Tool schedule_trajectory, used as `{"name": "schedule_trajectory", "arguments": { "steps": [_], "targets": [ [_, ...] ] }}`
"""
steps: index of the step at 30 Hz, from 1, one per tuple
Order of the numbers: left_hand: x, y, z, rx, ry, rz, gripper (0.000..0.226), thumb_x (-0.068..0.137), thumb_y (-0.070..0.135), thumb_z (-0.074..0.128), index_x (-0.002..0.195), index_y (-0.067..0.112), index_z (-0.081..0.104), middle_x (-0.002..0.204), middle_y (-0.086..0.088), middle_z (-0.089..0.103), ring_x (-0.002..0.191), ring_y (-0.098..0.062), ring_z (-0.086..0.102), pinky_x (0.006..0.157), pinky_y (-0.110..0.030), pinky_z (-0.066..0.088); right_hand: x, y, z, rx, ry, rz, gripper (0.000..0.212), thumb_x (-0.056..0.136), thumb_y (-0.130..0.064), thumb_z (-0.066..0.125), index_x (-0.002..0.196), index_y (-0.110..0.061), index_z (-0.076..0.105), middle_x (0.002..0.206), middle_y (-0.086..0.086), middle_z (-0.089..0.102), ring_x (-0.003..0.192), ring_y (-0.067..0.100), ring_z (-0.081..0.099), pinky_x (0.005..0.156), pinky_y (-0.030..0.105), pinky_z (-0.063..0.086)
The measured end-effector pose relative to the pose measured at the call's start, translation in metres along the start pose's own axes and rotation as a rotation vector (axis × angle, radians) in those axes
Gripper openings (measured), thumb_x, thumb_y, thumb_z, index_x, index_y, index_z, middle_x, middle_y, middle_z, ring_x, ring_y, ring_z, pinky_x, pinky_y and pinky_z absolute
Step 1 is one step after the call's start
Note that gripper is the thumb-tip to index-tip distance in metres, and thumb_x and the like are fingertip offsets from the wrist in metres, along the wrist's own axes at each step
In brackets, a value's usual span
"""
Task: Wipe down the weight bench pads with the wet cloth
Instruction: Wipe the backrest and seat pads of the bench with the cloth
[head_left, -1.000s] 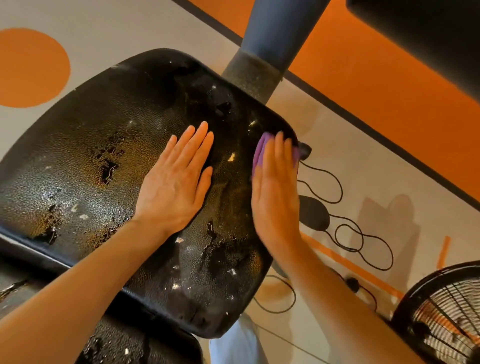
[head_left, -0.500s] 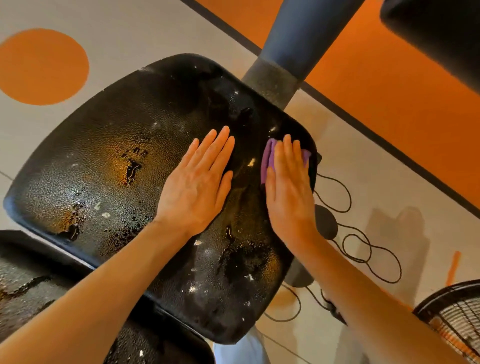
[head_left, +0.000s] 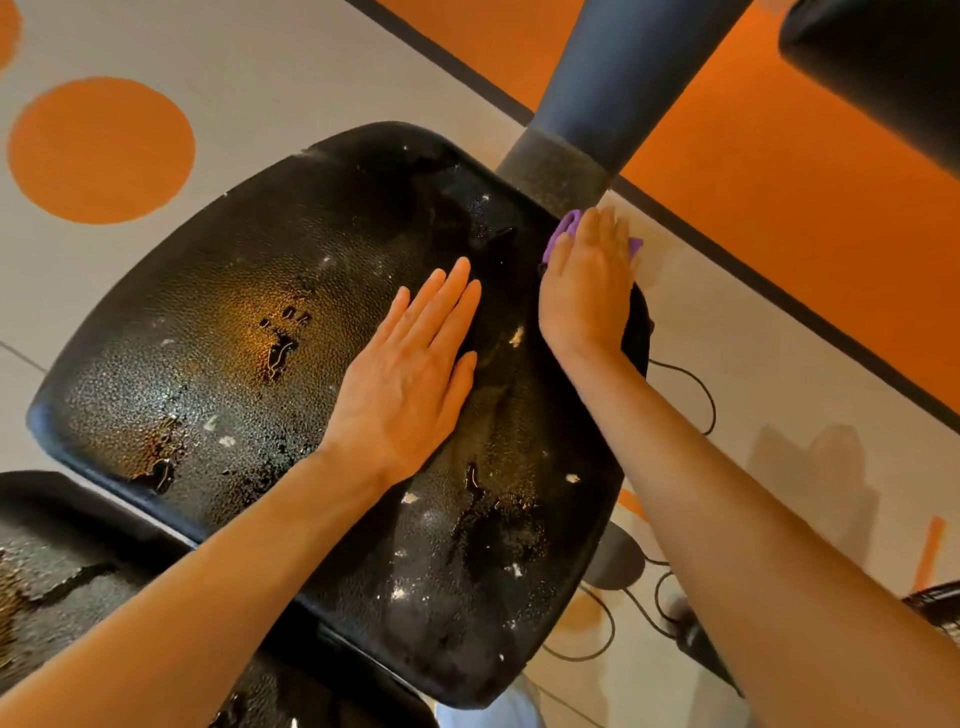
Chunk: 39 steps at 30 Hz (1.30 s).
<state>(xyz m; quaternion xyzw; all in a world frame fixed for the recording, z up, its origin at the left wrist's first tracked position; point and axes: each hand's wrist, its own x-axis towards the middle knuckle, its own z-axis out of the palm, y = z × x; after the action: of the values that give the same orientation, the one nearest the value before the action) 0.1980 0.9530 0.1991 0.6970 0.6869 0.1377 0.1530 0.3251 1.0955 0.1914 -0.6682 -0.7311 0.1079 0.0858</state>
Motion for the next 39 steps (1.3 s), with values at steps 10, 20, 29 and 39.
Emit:
{"name": "schedule_trajectory", "arguments": {
  "steps": [10,20,29,39],
  "targets": [
    [-0.023,-0.053,-0.033,0.104,0.06,-0.172,0.061,0.103,0.04,0.029,0.156,0.011,0.023,0.166,-0.006,0.011,0.154,-0.022,0.008,0.125,-0.038,0.001,-0.01,-0.004,0.002,-0.077,-0.043,-0.163,0.052,0.099,-0.026,0.017,0.146,-0.005,0.024,0.154,0.017,0.022,0.144,0.031,0.016,0.118,0.047,0.015],
    [-0.027,-0.056,-0.03,0.141,0.07,-0.224,0.062,0.103,0.045,0.027,0.156,0.013,0.022,0.165,-0.004,0.015,0.154,-0.018,0.008,0.126,-0.039,0.004,-0.038,-0.014,0.002,-0.038,-0.051,-0.272,0.046,0.101,-0.023,0.029,0.145,-0.009,0.028,0.152,0.014,0.027,0.143,0.029,0.02,0.116,0.048,0.024],
    [-0.026,-0.057,-0.03,0.135,0.081,-0.229,0.062,0.103,0.045,0.029,0.156,0.014,0.024,0.165,-0.004,0.017,0.153,-0.019,0.011,0.126,-0.038,0.005,-0.089,-0.021,0.004,0.051,-0.124,-0.419,0.047,0.101,-0.022,0.033,0.145,-0.006,0.029,0.152,0.015,0.027,0.144,0.029,0.018,0.118,0.045,0.017],
    [-0.027,-0.057,-0.029,0.103,0.101,-0.229,0.062,0.102,0.043,0.034,0.155,0.013,0.027,0.165,-0.004,0.019,0.153,-0.02,0.014,0.126,-0.04,0.008,-0.093,-0.041,0.004,0.052,-0.161,-0.392,0.051,0.1,-0.019,0.035,0.148,-0.009,0.021,0.156,0.011,0.018,0.146,0.024,0.011,0.12,0.042,0.013]
  ]
}}
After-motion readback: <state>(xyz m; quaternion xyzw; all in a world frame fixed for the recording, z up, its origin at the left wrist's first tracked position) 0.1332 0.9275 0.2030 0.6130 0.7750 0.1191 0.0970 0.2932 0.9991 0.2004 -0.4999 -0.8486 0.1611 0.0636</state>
